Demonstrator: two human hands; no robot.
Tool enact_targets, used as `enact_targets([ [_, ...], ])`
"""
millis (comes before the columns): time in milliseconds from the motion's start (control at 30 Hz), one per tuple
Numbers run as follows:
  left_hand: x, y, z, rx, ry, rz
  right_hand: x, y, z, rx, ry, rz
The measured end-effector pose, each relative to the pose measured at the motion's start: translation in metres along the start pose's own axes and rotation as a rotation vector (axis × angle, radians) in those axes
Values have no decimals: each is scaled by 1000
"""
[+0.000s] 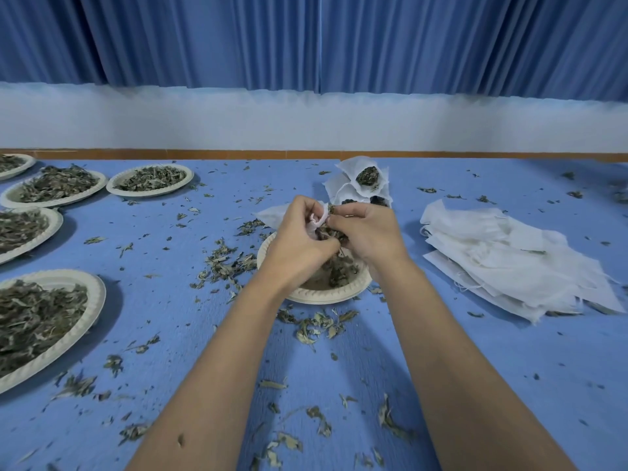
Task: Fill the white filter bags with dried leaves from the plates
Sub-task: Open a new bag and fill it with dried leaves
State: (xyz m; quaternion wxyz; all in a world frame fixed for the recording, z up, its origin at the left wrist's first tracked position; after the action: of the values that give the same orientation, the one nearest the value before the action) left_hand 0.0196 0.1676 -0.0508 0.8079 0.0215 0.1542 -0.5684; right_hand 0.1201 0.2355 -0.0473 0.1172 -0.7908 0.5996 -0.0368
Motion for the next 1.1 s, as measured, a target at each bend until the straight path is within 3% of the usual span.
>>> enact_targets([
  [200,-1,-8,3,-69,87,100,4,0,1,-23,18,-3],
  [400,0,-13,4,-86,133,108,10,5,-4,-143,68,-252],
  [500,1,-15,5,-111,156,133,10,3,-4,-146,100,-290],
  [600,0,-17,3,-112,138,136,8,0,-9,-95,52,-228],
  [733,0,-23,2,-90,131,153,3,-12,-11,147,-142,-6],
  [833,-1,-25,3,-36,114,153,5,-4,-11,287,-231,-64],
  [967,-1,-24,3,-18,92,134,6,-2,-16,344,-282,20],
  [1100,-3,-31,6,-56,89,271,10,3,-19,370,-301,41],
])
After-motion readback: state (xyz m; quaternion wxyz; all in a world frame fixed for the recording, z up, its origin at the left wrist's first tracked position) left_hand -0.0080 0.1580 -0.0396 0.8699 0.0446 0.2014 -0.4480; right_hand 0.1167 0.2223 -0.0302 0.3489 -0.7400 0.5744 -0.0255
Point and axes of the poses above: each hand's wrist, its own x-axis away from the middle knuckle, its own y-axis out of the palm, z = x × y, the point moved 7 cm from there along -x, towards the middle knuckle, and after that the axes turned 4 degrees about x, right-handed, at the moved point
